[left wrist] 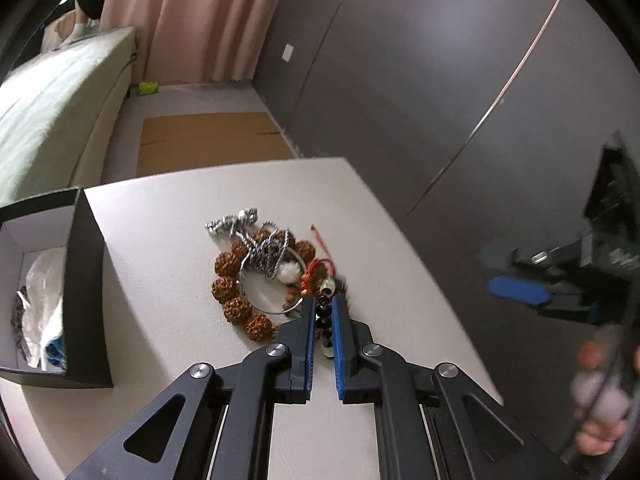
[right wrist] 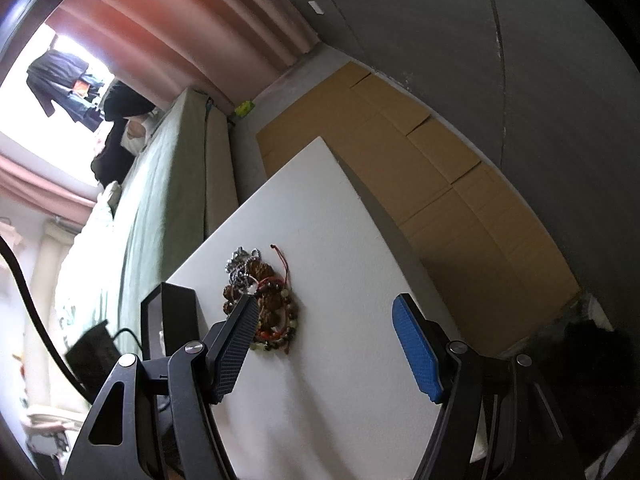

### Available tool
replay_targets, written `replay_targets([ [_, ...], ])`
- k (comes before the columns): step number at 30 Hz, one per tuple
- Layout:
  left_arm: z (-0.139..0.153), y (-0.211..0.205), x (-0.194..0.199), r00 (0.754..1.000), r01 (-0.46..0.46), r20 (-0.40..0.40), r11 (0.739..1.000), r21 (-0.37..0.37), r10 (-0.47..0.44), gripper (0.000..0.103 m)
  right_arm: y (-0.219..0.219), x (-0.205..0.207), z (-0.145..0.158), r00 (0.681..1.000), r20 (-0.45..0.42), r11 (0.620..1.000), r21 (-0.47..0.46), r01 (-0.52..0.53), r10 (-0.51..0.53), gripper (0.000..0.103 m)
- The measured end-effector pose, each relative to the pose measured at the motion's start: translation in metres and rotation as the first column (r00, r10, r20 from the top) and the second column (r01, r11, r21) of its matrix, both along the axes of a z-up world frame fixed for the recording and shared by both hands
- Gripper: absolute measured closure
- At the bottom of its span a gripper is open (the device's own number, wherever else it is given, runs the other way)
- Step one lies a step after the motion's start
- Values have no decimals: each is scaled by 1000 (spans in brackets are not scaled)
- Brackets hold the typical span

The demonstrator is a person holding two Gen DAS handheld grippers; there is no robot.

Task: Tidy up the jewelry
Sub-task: 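Grasp the black-and-cream bead bracelet from the pile with the left tool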

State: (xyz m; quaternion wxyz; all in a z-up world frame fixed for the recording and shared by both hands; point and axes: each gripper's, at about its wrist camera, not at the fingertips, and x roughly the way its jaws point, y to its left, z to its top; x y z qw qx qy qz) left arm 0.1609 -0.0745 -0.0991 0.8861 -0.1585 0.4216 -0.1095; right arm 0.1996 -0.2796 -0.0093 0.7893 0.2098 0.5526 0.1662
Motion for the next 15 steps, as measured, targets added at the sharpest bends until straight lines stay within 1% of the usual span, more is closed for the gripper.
replay_targets([
  [8,24,21,-13,998,-31,52,999,-34,33,95,23,-2,-7,999,-10,998,-44,-48,47,33],
  [15,36,49,-21,993,-90,72,994,-59,94,95,48,-2,-17,995,-26,993,-61,-102,100,33],
])
